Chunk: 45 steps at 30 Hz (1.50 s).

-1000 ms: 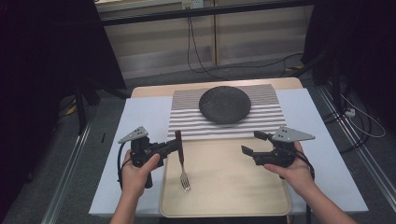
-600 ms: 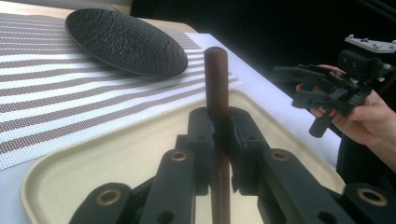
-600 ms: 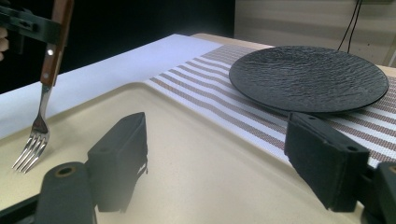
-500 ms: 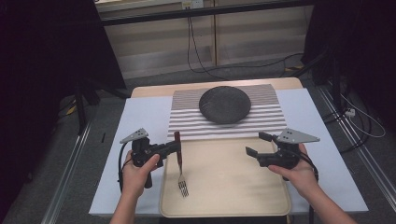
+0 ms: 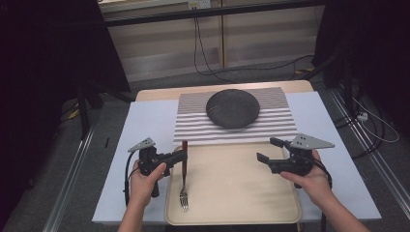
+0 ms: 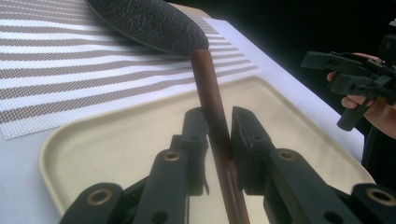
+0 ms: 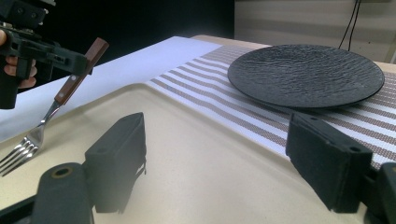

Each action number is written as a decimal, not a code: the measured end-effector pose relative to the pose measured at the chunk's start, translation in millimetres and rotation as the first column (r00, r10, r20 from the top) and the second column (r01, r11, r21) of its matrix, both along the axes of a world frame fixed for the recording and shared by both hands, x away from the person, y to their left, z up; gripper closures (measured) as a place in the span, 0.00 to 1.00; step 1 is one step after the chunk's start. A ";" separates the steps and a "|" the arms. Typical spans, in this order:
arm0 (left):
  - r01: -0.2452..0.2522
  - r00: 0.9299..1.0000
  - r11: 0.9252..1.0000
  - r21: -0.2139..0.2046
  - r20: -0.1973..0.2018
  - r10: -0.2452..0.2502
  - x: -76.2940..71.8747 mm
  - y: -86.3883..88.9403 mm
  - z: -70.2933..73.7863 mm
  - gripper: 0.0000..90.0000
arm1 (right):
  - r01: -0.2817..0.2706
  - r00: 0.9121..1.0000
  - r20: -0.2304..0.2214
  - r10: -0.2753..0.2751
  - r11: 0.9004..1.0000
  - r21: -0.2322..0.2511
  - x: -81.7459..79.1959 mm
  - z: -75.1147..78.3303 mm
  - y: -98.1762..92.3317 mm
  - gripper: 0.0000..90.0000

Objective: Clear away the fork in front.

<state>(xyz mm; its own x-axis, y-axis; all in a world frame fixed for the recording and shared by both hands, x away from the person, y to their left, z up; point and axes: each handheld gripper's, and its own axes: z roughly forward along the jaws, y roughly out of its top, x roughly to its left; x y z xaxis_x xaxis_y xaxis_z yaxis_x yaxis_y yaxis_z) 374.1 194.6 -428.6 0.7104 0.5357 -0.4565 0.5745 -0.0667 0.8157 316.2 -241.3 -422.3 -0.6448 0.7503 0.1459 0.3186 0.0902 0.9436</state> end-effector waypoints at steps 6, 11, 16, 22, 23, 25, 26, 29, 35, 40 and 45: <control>-0.021 1.000 0.999 0.033 0.005 0.021 -0.3 4.8 -8.9 0.82 | 0.003 1.000 0.000 -0.003 1.000 -0.003 -0.9 -0.9 -1.2 0.22; -0.057 0.998 0.996 0.062 0.036 0.055 -0.1 7.9 -14.4 0.79 | 0.004 1.000 0.002 -0.004 1.000 -0.001 -0.9 -1.2 -2.0 0.22; -0.069 0.997 0.994 0.085 0.038 0.066 2.0 7.9 -20.4 0.77 | 0.009 1.000 -0.004 -0.009 1.000 0.000 -0.5 -2.1 -2.9 0.22; -0.088 0.996 0.990 0.106 0.020 0.086 3.8 10.1 -27.7 0.74 | 0.011 1.000 -0.007 -0.011 1.000 0.003 -0.7 -2.7 -5.4 0.22; -0.098 0.995 0.990 0.105 0.021 0.097 3.6 11.2 -28.1 0.74 | 0.012 1.000 -0.006 -0.012 1.000 0.002 -0.8 -2.8 -5.6 0.22; -0.106 0.994 0.989 0.100 0.024 0.104 2.9 12.8 -27.3 0.73 | 0.012 1.000 -0.007 -0.012 1.000 0.001 -1.6 -3.0 -6.7 0.22; -0.105 0.994 0.989 0.105 0.027 0.103 2.3 13.4 -26.2 0.71 | 0.011 1.000 -0.008 -0.011 1.000 -0.004 -2.1 -3.2 -7.3 0.22; -0.118 0.993 0.987 0.113 0.045 0.113 -0.9 15.5 -22.0 0.64 | 0.012 1.000 -0.010 -0.012 1.000 -0.010 -3.5 -3.6 -8.8 0.21; -0.128 0.989 0.983 0.133 0.086 0.117 -9.3 19.4 -13.1 0.51 | 0.018 1.000 -0.012 -0.018 0.999 -0.032 -5.6 -3.9 -11.4 0.21; -0.124 0.989 0.977 0.175 0.107 0.106 -15.3 22.3 -8.6 0.39 | 0.022 1.000 -0.017 -0.023 0.999 -0.037 -7.6 -3.9 -13.6 0.21; -0.120 0.988 0.974 0.190 0.117 0.099 -20.9 27.0 -3.7 0.35 | 0.027 0.999 -0.027 -0.028 0.998 -0.054 -13.4 -7.4 -18.7 0.21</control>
<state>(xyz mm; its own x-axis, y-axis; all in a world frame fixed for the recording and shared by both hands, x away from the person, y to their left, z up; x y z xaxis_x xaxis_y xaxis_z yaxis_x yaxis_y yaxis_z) 353.2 221.6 -432.2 0.6811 0.6844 -0.2602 0.4983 -0.1729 0.8496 302.7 -260.0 -429.7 -0.6200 0.7750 0.1226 0.3479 0.1315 0.9283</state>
